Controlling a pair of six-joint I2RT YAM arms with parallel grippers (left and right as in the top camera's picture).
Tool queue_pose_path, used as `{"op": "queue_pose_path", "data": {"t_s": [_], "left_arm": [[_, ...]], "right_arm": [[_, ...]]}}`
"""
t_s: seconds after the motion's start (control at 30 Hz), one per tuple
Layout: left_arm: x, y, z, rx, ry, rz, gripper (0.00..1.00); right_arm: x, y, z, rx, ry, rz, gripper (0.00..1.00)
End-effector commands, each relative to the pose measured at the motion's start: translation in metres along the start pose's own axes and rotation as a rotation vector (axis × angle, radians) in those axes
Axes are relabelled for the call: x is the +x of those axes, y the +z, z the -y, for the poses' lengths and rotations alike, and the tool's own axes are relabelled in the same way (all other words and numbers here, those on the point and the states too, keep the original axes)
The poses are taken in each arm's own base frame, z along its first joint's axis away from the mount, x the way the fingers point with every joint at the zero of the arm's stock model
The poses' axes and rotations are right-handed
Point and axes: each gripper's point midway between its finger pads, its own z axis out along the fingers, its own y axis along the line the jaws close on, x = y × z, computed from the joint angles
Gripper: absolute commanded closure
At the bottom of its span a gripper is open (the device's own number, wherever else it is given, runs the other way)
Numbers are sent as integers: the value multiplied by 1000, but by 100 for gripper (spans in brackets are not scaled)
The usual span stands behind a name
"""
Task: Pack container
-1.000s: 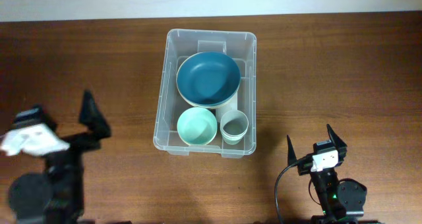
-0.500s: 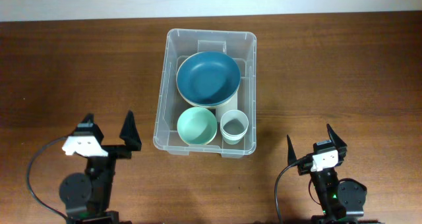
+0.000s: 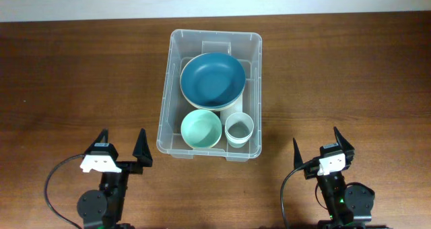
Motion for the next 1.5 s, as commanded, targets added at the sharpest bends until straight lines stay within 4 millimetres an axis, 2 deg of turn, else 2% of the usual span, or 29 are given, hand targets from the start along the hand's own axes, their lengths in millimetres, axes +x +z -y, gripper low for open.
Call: {"op": "queue_pose_path", "data": {"t_s": [0.0, 0.23, 0.43, 0.6, 0.77, 1.47], "left_arm": [[15, -1, 1, 17, 4, -21, 0], [36, -3, -2, 5, -16, -101, 0], [52, -12, -4, -14, -30, -157, 0], [34, -16, -1, -4, 44, -77, 0], [35, -15, 0, -4, 96, -80, 0], [35, -15, -1, -26, 98, -81, 0]], "right_arm": [[1, 0, -3, -15, 9, 3, 1], [1, 0, -3, -15, 9, 3, 1], [1, 0, -3, -15, 9, 3, 1], [1, 0, -3, -15, 9, 3, 1], [1, 0, -3, -15, 9, 3, 1], [1, 0, -3, -15, 9, 3, 1]]}}
